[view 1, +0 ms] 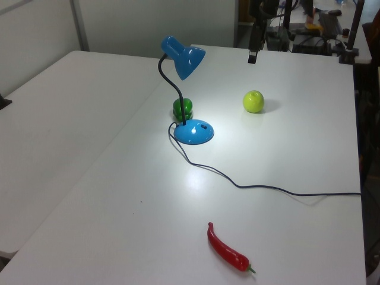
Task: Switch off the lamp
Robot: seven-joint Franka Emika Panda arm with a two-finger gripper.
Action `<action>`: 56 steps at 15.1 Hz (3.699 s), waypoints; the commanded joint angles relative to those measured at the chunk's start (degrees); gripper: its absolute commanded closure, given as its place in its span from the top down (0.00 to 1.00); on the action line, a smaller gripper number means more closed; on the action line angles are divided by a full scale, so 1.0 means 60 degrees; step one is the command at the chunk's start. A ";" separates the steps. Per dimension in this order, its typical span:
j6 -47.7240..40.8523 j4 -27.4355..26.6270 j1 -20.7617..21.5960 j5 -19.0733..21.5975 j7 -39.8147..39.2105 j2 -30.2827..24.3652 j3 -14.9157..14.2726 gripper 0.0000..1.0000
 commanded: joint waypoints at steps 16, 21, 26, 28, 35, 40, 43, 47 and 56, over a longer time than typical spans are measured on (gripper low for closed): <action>0.0107 -0.0244 0.0004 0.0196 -0.0209 -0.0122 0.0045 1.00; 0.0122 -0.0258 0.0004 0.0196 -0.0312 -0.0107 0.0045 1.00; 0.0166 -0.0258 -0.0010 0.0196 -0.0341 -0.0107 0.0045 0.89; 0.0180 -0.0258 -0.0010 0.0196 -0.0370 -0.0093 0.0045 0.79; 0.0239 -0.0258 0.0004 0.0210 -0.0385 -0.0063 0.0045 0.40; 0.0239 -0.0258 0.0004 0.0211 -0.0385 -0.0049 0.0045 0.22; 0.0239 -0.0258 0.0004 0.0211 -0.0370 -0.0034 0.0046 0.04; 0.0254 -0.0288 0.0078 0.0240 -0.0224 -0.0005 0.0075 0.00; 0.0269 -0.0390 0.0136 0.0474 -0.0355 0.0215 0.0163 0.00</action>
